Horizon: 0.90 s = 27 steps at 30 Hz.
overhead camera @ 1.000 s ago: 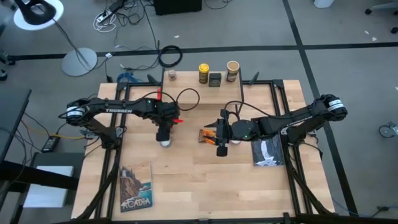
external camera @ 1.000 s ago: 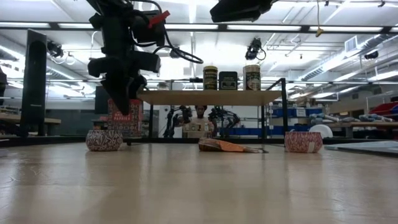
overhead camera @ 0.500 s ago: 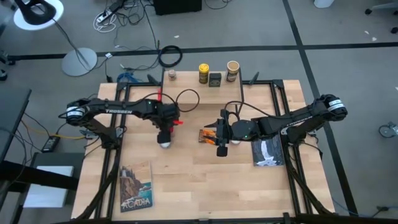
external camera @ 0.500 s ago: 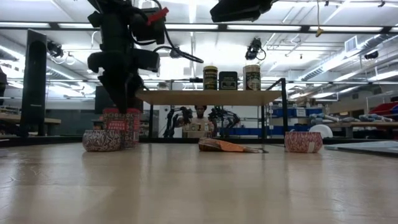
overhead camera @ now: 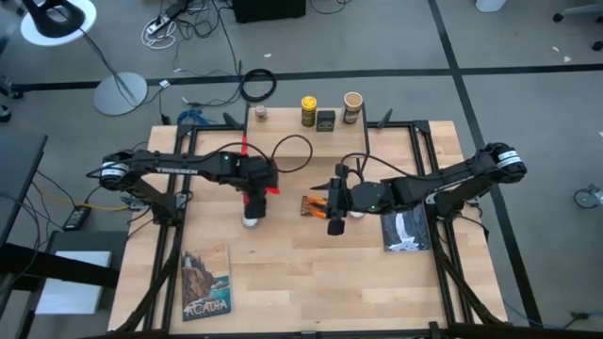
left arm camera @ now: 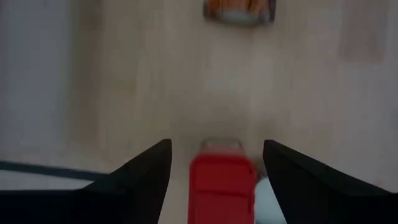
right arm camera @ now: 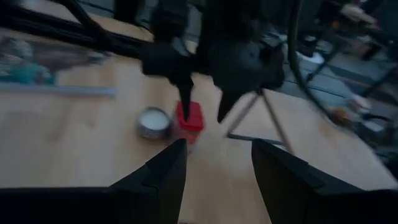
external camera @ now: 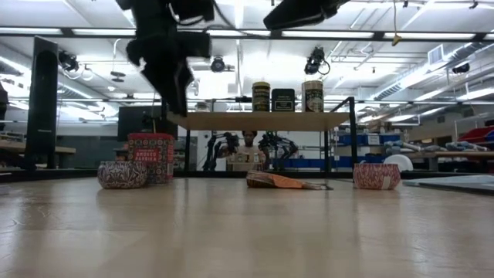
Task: Shelf spices
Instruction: Remove the brown seasoning bottle from the shelf
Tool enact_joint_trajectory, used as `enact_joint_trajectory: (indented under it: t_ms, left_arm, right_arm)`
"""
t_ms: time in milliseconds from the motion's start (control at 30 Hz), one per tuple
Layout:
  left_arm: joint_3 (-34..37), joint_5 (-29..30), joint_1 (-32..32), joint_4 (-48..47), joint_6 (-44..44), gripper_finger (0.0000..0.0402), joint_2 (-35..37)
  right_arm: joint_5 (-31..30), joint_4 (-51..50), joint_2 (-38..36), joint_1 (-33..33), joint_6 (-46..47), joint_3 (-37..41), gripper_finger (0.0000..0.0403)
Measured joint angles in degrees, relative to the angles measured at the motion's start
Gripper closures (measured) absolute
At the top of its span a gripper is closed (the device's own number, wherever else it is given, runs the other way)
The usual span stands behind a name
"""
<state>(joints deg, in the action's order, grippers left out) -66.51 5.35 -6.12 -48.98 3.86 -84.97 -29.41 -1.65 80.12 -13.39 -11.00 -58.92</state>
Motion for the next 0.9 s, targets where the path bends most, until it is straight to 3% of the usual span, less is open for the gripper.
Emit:
enact_joint_trajectory:
  t_ms: [300,533,633,900]
  left_arm:
    - [-12.34,9.44,2.92,0.30,3.94,0.0143,0.00]
    - [-17.45,28.01,1.49,0.53,10.00,0.0142,0.00]
    - [-17.62,36.44,-0.15,3.53,15.63,0.0142,0.01]
    - [-17.62,50.10,-3.31,19.81,37.37,0.0151,0.00]
  right_arm:
    - [-7.24,-3.58,-6.39,-0.04,-1.72,0.00,0.0222]
    - [-10.03,-5.24,-13.15,-0.04,-1.91,-0.02,0.0229]
    - [-10.03,-6.83,-15.07,-0.09,-0.69,-0.02,0.0229]
    - [-10.01,-7.74,-15.61,-1.21,-1.13,-0.02,0.0229]
